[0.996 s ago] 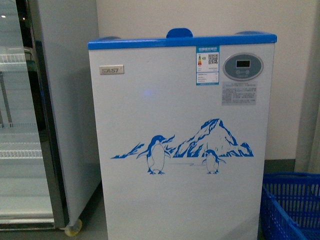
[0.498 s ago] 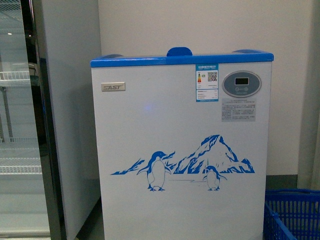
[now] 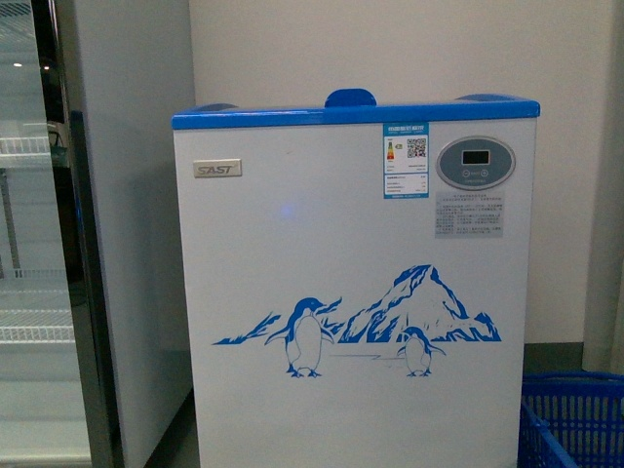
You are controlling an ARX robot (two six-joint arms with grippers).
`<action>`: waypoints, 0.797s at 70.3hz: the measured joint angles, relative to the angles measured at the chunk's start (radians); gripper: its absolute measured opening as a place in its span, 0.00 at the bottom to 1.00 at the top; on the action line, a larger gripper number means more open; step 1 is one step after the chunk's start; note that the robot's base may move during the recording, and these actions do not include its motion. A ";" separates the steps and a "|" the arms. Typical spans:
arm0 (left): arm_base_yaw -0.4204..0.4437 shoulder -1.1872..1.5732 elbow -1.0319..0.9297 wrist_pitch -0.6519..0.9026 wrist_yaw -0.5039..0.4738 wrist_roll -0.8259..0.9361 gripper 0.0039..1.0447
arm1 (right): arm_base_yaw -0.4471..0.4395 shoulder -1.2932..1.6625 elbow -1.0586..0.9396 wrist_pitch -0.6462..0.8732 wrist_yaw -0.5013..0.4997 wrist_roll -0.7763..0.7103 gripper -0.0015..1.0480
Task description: Put drink in fridge
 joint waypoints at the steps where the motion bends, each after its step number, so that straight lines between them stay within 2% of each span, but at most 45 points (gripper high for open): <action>1: 0.000 0.000 0.000 0.000 0.000 0.000 0.92 | 0.000 0.000 0.000 0.000 0.000 0.000 0.93; 56: 0.000 0.000 0.000 0.000 0.000 0.000 0.92 | 0.000 0.000 0.000 0.000 -0.002 0.000 0.93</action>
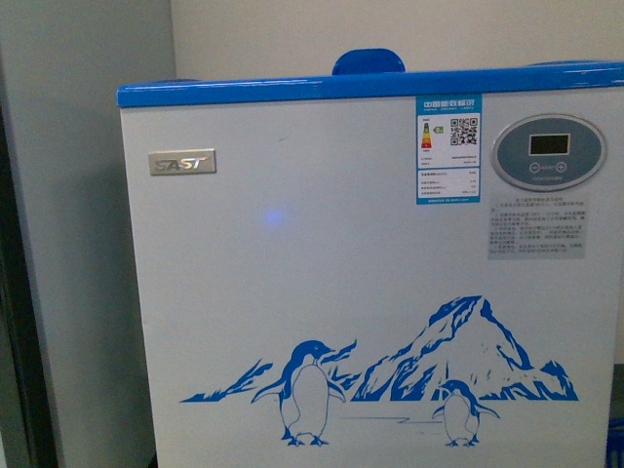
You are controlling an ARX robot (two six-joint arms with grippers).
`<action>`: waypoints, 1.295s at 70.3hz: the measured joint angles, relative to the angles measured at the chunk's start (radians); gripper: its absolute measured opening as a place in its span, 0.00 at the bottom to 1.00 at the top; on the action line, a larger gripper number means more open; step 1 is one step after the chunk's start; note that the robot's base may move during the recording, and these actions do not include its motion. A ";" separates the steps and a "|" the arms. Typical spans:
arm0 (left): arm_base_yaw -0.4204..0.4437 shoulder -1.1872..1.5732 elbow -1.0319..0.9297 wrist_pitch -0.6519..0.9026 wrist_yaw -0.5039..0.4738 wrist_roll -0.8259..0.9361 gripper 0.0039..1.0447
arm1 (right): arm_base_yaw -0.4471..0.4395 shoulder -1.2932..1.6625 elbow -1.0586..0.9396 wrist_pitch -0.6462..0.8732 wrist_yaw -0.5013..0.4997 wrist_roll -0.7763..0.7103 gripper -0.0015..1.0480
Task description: Put drink in fridge
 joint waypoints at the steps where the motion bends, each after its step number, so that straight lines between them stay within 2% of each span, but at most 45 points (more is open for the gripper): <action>1: 0.000 0.000 0.000 0.000 0.000 0.000 0.92 | 0.000 0.000 0.000 0.000 0.002 0.000 0.93; 39: 0.000 0.000 0.000 0.000 0.000 0.000 0.92 | 0.001 0.001 0.000 0.000 0.003 0.000 0.93; 43: 0.000 0.000 0.000 0.000 0.000 0.000 0.92 | 0.061 0.042 0.006 0.005 0.205 0.026 0.93; 44: 0.000 0.000 0.000 0.000 0.000 0.000 0.92 | 0.089 0.066 0.012 -0.001 0.306 0.045 0.93; 47: 0.000 0.000 0.000 0.000 0.000 0.000 0.92 | 0.100 0.129 0.031 -0.030 0.508 0.064 0.93; 48: 0.000 0.000 0.000 0.000 0.000 0.000 0.92 | 0.091 0.140 0.034 -0.037 0.539 0.069 0.93; 51: 0.000 0.000 0.000 0.000 0.000 0.000 0.92 | 0.031 0.183 0.053 -0.063 0.603 0.078 0.93; 55: 0.000 0.000 0.000 0.000 0.000 0.000 0.92 | -0.089 0.238 0.082 -0.054 0.556 0.077 0.93; 62: 0.000 0.000 0.000 0.000 0.000 0.000 0.92 | -0.366 0.413 0.148 0.040 0.325 0.061 0.93; 63: 0.000 0.000 0.000 0.000 0.000 0.000 0.92 | -0.451 0.488 0.165 0.076 0.253 0.054 0.93; 65: 0.000 0.000 0.000 0.000 0.000 0.000 0.92 | -0.529 0.572 0.178 0.119 0.193 0.042 0.93; 70: 0.000 0.000 0.000 0.000 0.000 0.000 0.92 | -0.670 0.785 0.203 0.240 0.092 0.011 0.93; 75: 0.000 0.000 0.000 0.000 0.000 0.000 0.92 | -0.766 1.012 0.245 0.361 0.055 -0.027 0.93; 80: 0.000 0.000 0.000 0.000 0.000 0.000 0.92 | -0.819 1.236 0.302 0.455 0.051 -0.059 0.93; 91: 0.000 0.000 0.000 0.000 0.000 0.001 0.92 | -0.840 1.642 0.429 0.529 0.034 -0.092 0.93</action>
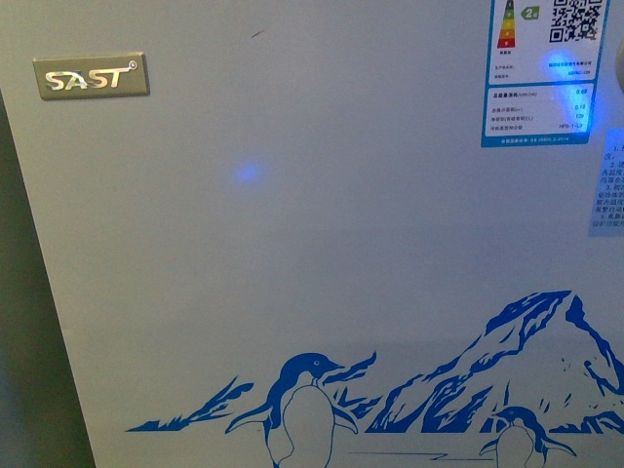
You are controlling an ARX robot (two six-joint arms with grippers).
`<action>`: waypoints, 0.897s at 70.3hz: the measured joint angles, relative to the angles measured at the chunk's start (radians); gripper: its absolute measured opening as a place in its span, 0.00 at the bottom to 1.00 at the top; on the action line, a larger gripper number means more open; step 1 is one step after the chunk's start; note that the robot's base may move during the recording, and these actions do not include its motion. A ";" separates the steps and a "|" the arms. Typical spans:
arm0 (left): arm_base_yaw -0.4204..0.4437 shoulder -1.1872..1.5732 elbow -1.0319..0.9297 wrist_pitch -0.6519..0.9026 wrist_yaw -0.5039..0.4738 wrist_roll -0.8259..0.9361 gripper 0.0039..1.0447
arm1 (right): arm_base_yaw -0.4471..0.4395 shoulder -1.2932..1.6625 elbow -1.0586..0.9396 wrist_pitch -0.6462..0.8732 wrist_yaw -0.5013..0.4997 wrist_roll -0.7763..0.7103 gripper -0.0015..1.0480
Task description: Put drink in fridge
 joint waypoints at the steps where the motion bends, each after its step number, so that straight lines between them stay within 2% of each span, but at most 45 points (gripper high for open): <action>1: 0.000 0.000 0.000 0.000 0.000 0.000 0.92 | 0.001 0.021 0.008 0.002 0.000 -0.001 0.93; 10: 0.000 0.000 0.000 0.000 0.000 0.000 0.92 | 0.032 0.251 0.103 0.032 0.039 -0.019 0.93; 24: 0.000 0.000 0.000 0.000 0.000 0.000 0.92 | 0.043 0.566 0.315 0.024 0.193 -0.023 0.93; 63: 0.000 0.000 0.000 0.000 0.000 0.000 0.92 | 0.090 1.039 0.725 -0.075 0.311 0.004 0.93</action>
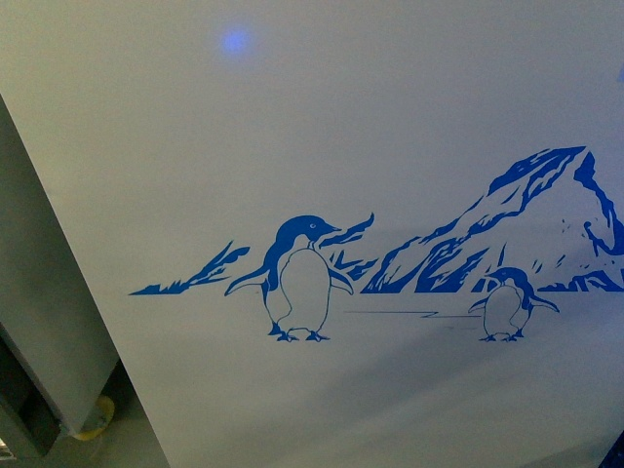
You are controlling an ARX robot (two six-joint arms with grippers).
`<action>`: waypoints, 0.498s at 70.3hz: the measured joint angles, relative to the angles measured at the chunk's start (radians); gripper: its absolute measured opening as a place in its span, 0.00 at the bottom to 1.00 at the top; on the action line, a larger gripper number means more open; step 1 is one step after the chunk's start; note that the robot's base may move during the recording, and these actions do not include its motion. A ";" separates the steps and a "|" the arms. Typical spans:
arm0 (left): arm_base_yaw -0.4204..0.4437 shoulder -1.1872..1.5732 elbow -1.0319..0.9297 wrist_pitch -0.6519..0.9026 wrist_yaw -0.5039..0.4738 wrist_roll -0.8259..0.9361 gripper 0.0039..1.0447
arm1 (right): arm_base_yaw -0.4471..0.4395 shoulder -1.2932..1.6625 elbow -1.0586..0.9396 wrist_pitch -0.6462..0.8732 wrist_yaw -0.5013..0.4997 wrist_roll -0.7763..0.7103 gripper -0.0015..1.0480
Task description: Put drink in fridge
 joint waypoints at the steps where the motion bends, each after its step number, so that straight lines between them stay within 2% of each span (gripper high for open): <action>1: 0.000 0.000 0.000 0.000 0.000 0.000 0.92 | 0.000 0.006 0.006 -0.003 0.002 0.000 0.93; 35: 0.000 0.000 0.000 0.000 0.000 0.000 0.92 | -0.003 0.248 0.283 -0.055 0.030 -0.031 0.93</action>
